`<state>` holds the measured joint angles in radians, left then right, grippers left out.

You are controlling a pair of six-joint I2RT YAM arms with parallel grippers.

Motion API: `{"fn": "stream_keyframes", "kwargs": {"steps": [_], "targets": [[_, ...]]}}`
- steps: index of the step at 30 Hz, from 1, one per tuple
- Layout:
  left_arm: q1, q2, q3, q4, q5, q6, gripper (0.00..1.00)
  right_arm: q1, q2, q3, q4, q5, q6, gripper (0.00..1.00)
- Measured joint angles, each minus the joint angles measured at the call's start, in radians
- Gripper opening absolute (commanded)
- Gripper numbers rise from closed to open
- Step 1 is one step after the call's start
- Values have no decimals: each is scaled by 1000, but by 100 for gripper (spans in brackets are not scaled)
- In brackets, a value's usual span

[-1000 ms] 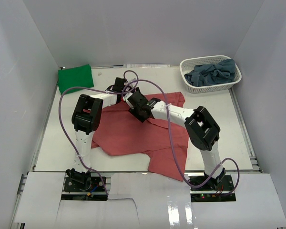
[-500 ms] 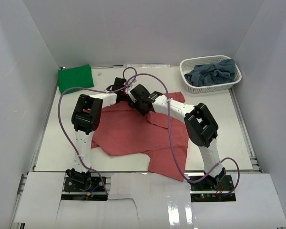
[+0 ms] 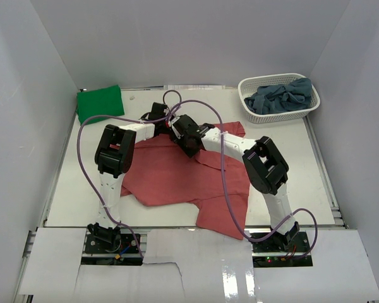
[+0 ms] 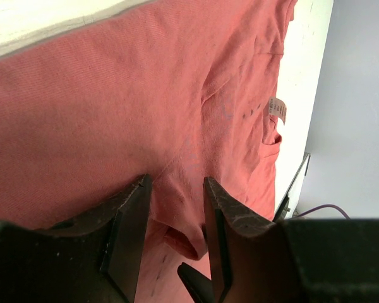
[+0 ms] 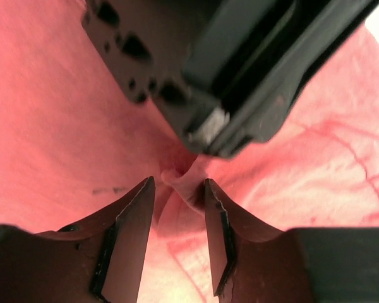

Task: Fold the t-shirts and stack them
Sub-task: Fold the flattened tshirt in 1/3 of the way

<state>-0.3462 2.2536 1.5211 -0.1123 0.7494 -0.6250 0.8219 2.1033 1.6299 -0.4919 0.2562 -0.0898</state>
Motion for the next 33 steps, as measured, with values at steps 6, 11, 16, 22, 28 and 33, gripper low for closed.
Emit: {"fn": "stream_keyframes", "kwargs": {"steps": [6, 11, 16, 22, 28, 33], "targets": [[0, 0, 0, 0, 0, 0, 50, 21, -6, -10, -9, 53, 23, 44], [0, 0, 0, 0, 0, 0, 50, 33, -3, 3, -32, 89, 32, 44], [0, 0, 0, 0, 0, 0, 50, 36, 13, 18, -40, 111, 38, 46], [-1, 0, 0, 0, 0, 0, 50, 39, -42, -76, -25, 114, 55, 47], [-2, 0, 0, 0, 0, 2, 50, 64, -161, -197, -9, 151, 56, 49], [-2, 0, 0, 0, 0, 5, 50, 97, -205, -254, 13, 176, 46, 50]]}}
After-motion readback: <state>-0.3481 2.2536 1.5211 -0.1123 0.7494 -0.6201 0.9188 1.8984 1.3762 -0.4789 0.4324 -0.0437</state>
